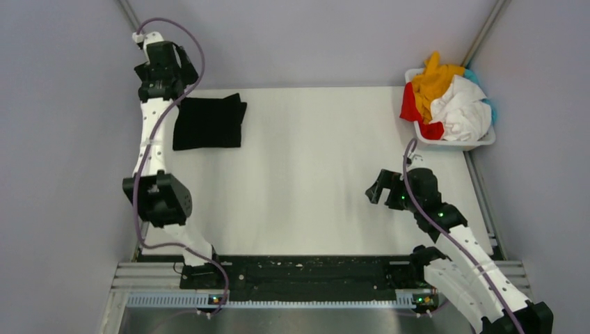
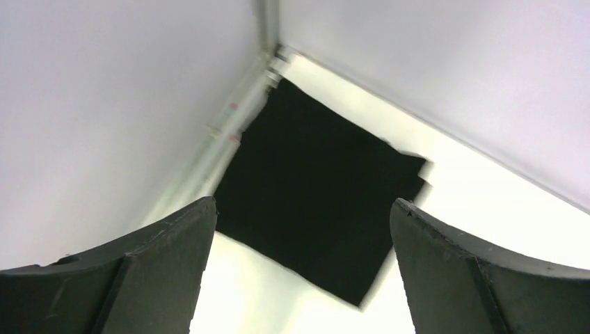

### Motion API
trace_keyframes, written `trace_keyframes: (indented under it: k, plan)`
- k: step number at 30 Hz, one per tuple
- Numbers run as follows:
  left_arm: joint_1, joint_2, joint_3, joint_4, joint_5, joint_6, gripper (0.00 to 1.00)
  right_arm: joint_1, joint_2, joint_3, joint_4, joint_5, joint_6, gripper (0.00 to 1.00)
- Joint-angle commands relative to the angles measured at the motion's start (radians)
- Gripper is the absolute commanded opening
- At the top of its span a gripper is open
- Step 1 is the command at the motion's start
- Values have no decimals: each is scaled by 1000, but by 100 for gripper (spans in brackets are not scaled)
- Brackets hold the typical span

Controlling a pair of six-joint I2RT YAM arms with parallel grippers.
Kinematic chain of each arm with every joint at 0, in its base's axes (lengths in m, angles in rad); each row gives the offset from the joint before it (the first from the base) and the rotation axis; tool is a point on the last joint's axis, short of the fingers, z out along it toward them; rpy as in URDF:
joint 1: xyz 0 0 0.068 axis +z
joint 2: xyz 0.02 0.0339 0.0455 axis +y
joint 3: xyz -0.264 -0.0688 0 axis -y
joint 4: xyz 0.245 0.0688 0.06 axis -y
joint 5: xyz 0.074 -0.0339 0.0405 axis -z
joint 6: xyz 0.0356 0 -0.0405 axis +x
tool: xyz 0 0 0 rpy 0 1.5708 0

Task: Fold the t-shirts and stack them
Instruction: Reset both arms

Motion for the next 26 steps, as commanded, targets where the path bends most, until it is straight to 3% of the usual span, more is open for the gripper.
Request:
trace_keyframes:
  k: [1, 3, 6, 9, 13, 18, 26]
  plan:
    - [-71, -277, -312, 30, 194, -215, 99, -5, -30, 16, 12, 81, 44, 99]
    - [-119, -429, -535, 109, 261, -277, 99, -5, -48, 12, 12, 119, 49, 99]
    - [-278, -659, -884, 274, 266, -303, 99, -6, -84, 0, 15, 182, 45, 99]
    - [-428, -819, -1127, 296, 210, -324, 99, -5, -124, -24, 21, 239, 50, 99]
    - [-477, -992, -1344, 266, 220, -385, 99, -5, -176, -60, 35, 305, 77, 99]
    - [-479, -1159, -1453, 242, 172, -397, 99, -5, -206, -84, 37, 318, 100, 99]
    - [-479, -1217, -1441, 177, 120, -385, 99, -5, -217, -87, 45, 283, 85, 99]
